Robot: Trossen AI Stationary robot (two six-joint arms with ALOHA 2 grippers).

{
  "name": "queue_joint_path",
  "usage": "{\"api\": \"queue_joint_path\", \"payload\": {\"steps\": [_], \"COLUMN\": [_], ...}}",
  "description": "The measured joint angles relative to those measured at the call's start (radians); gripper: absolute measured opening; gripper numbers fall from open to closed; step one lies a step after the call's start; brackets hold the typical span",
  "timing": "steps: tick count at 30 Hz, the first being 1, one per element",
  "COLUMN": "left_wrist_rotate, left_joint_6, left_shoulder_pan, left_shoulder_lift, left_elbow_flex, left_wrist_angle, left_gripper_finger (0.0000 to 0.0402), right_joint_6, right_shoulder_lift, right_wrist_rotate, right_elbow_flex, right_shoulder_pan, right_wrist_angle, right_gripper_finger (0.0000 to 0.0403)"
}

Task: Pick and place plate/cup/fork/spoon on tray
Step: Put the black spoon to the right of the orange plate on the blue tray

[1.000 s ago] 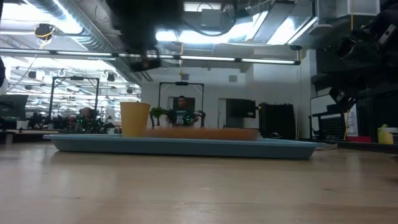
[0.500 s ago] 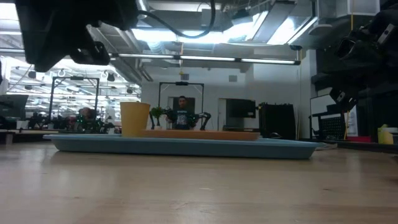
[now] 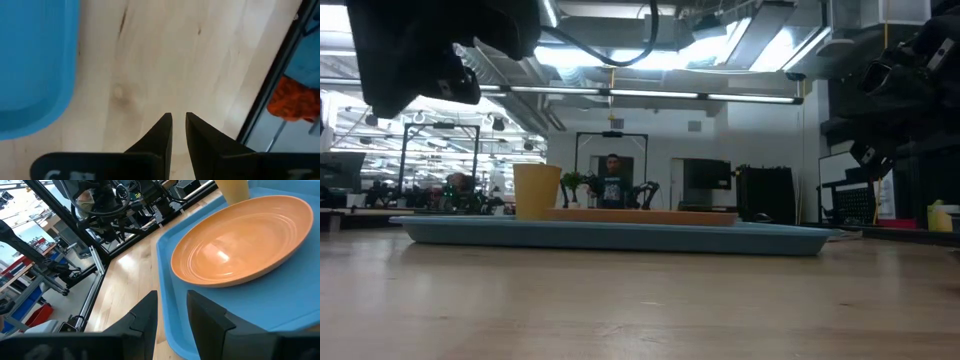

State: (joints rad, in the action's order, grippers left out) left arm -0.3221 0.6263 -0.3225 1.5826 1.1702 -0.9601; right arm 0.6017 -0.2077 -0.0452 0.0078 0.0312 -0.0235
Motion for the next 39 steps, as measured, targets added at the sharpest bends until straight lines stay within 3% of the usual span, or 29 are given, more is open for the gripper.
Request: {"api": "queue_joint_path", "payload": {"steps": [6,10,14,24,34,39], "left_wrist_rotate": [-0.014,0.107,0.209,0.443,0.499,0.479], "left_joint_6": [-0.012,-0.027,-0.07,-0.228,-0.377,-0.485], "left_shoulder_pan": [-0.059,-0.119,-0.165,-0.178,-0.087,-0.021], "left_shoulder_lift": [0.0,-0.001,-0.082,-0.497,-0.965,-1.175], "left_elbow_flex": [0.0,0.0,-0.019,-0.161,-0.52,-0.743], "left_wrist_angle": [-0.064,-0.155,-0.127,0.097,0.445,0.746], "left_gripper_finger": [0.0047,0.0047,0.0047,0.0047,0.0047,0.0047], "right_joint_6": [0.023,0.023,0.023,0.021,0.015,-0.006], "right_shoulder_lift": [0.0,0.0,0.0,0.0,0.0,0.0], "right_wrist_rotate": [0.0,0.002,0.002,0.021,0.035,0.035], "right_elbow_flex": [0.0,0.0,0.0,0.0,0.0,0.0], "right_shoulder_pan": [0.0,0.0,0.0,0.0,0.0,0.0], "right_wrist_angle": [0.0,0.0,0.0,0.0,0.002,0.002], "right_gripper_finger": [0.011,0.011,0.011,0.011,0.011,0.011]}}
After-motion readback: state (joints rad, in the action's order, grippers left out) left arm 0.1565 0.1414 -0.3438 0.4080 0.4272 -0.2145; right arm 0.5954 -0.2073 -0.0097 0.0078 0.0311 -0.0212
